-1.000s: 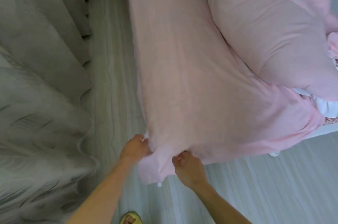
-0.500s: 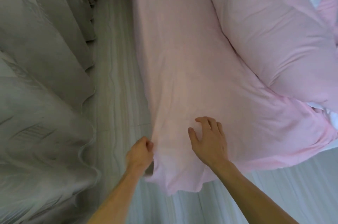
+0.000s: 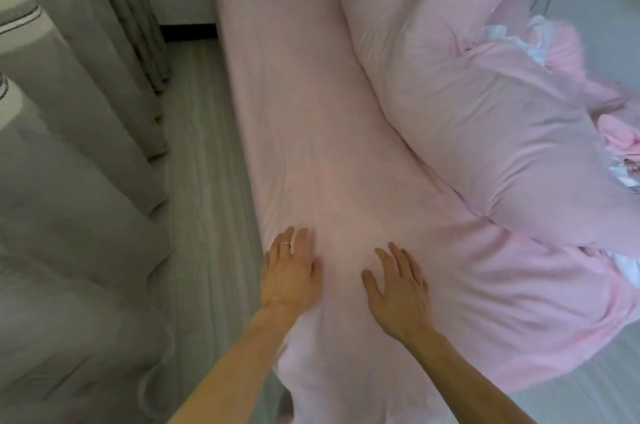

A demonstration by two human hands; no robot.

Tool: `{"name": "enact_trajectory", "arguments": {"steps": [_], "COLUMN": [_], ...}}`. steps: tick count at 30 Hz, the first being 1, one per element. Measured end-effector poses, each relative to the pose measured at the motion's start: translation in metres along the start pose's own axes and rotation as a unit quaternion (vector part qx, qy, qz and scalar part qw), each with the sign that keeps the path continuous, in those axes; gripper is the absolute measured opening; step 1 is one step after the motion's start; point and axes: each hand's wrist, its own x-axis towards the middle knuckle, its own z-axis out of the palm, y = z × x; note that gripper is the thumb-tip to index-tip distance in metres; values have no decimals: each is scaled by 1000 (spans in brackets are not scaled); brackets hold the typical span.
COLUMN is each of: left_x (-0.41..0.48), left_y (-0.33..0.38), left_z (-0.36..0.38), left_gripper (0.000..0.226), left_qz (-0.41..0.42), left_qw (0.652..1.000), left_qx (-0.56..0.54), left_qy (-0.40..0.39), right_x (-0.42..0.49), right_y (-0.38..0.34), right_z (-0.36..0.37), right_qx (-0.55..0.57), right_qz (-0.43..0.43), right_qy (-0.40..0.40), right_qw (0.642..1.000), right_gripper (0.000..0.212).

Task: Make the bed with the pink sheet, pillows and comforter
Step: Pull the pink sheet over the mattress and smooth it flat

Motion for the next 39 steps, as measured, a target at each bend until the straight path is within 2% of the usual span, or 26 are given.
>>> {"name": "enact_trajectory", "arguments": {"steps": [3,6,7,9,11,13,14,15,17,18,20,21,24,26,28,29,31,32,34,36,39], "left_x": [49,89,102,106,99,96,98,104,119,126,138,141,139,140,152,168,207,226,258,275,288], "left_y": [32,32,18,-31,-79,-92,-84,-72,-54,-54,-64,-76,-93,-114,-127,-134,-136,-136,-135,-138,-148], "left_z": [3,15,21,25,17,1,-5,-8,-7,-2,12,15,5,1,0,-1,-1,-1,-3,-5,-13], "left_gripper": [60,55,53,53,60,60,52,40,21,24,29,28,26,25,27,24,20,27,35,30,27], "left_qz": [69,121,86,-80,-221,-255,-246,-243,-250,-258,-331,-352,-344,-331,-322,-331,-355,-361,-354,-349,-316], "left_qw": [996,983,983,982,958,947,953,956,951,949,923,913,920,925,911,900,880,872,875,891,919], "left_qx": [58,115,127,91,96,89,40,-31,-126,-142,-186,-201,-189,-186,-238,-266,-312,-330,-329,-290,-218], "left_qy": [-17,-71,-98,-144,-154,-176,-172,-160,-128,-109,-58,-42,-10,-28,-95,-96,-46,-31,-27,-30,-92], "right_x": [55,96,106,101,101,118,127,136,152,156,162,167,176,182,187,193,204,210,225,240,260], "right_y": [-17,-3,15,60,78,64,50,37,11,-5,-34,-50,-80,-91,-100,-110,-126,-135,-156,-174,-200], "right_z": [-15,-8,-1,15,20,16,13,11,17,20,21,25,32,34,34,34,37,39,43,45,43], "right_qx": [17,-30,-50,-109,-102,-74,-54,-36,-32,-28,-5,14,55,64,45,32,24,27,22,8,15], "right_qz": [-34,-78,-56,50,163,207,218,214,136,93,43,32,17,14,6,0,-8,-9,-5,-6,-6], "right_qy": [49,9,-31,-106,-117,-125,-122,-115,-96,-93,-84,-82,-47,-16,-1,-4,0,5,5,-5,-7], "right_qw": [998,996,997,987,974,967,967,969,985,991,996,996,997,998,999,999,1000,1000,1000,1000,1000], "right_gripper": [66,65,65,72,77,82,85,86,81,79,80,80,82,85,83,82,81,80,80,78,75]}}
